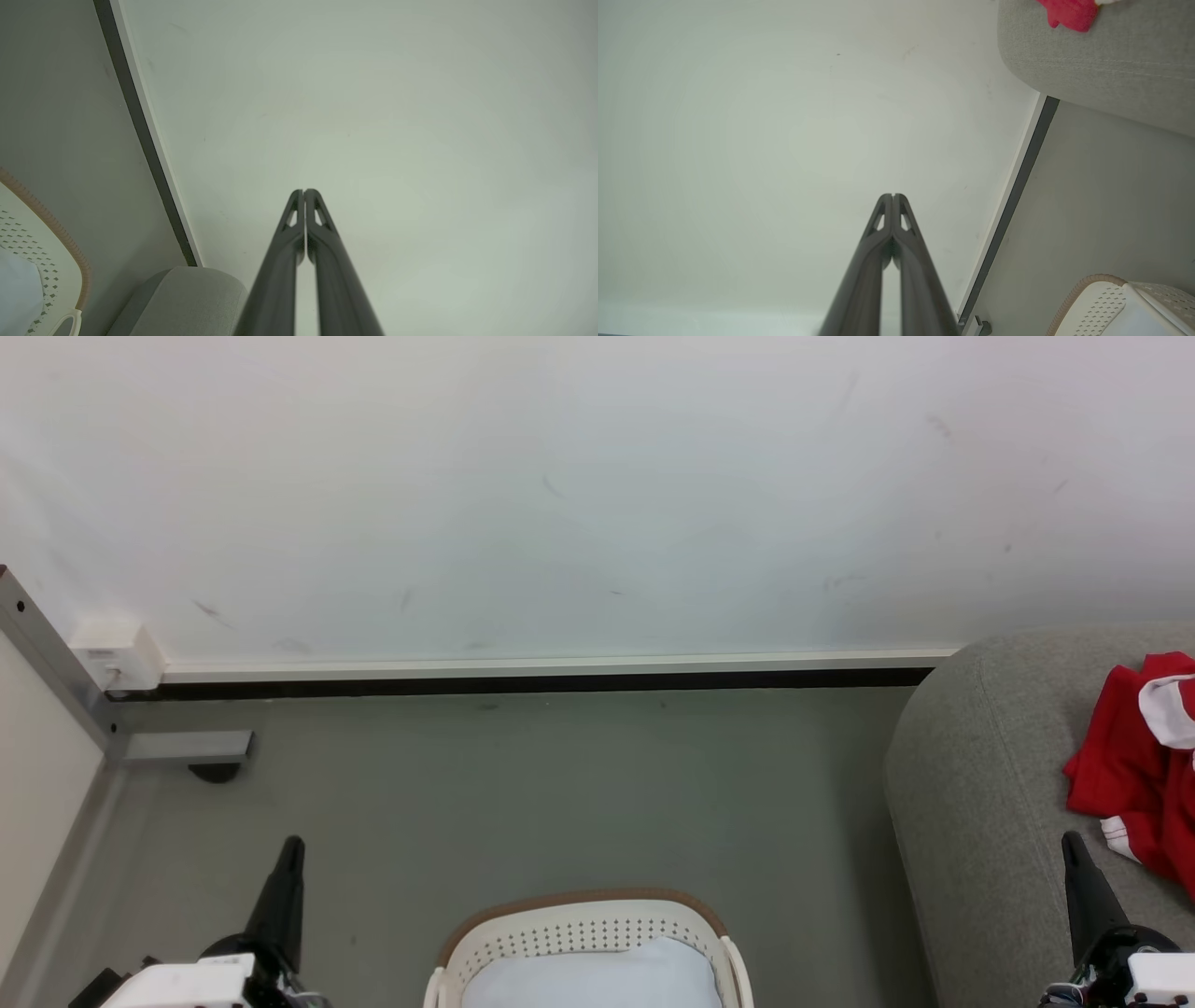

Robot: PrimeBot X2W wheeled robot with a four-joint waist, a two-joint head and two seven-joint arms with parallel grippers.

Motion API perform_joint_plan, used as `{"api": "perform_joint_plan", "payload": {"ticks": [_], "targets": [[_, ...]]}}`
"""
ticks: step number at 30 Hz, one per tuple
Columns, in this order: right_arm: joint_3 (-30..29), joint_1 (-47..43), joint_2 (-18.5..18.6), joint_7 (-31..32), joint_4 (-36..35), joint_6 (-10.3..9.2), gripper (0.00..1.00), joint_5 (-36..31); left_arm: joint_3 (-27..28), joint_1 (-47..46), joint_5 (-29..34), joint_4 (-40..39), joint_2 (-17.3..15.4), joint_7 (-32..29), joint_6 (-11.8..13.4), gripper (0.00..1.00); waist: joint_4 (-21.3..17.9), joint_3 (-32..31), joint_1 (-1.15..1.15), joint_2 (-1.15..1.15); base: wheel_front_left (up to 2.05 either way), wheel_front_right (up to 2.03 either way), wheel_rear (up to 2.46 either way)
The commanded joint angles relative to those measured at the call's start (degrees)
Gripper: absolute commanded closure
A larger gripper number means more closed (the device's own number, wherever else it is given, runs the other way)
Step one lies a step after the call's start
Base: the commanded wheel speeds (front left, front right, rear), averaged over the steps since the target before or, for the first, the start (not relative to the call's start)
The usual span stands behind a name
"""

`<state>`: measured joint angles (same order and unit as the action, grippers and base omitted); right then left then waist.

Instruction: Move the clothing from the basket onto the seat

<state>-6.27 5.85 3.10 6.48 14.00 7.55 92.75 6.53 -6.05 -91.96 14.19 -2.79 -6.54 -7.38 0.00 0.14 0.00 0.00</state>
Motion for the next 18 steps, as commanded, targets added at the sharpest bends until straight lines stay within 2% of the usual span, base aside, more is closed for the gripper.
{"api": "perform_joint_plan", "payload": {"ticks": [1, 18], "targets": [[-0.27, 0.79, -0.05, -0.01, 0.15, -0.12, 1.00, -0.36, 0.11, -0.52, -0.81, -0.19, -0.12, -0.20, -0.21, 1.00, 0.00, 0.00, 0.00, 0.00, 0.00, 0.00, 0.00], [-0.32, 0.80, -0.09, 0.05, 0.15, -0.12, 1.00, -0.43, 0.11, -0.52, -0.81, -0.19, -0.12, -0.19, -0.21, 1.00, 0.00, 0.00, 0.00, 0.00, 0.00, 0.00, 0.00]]}}
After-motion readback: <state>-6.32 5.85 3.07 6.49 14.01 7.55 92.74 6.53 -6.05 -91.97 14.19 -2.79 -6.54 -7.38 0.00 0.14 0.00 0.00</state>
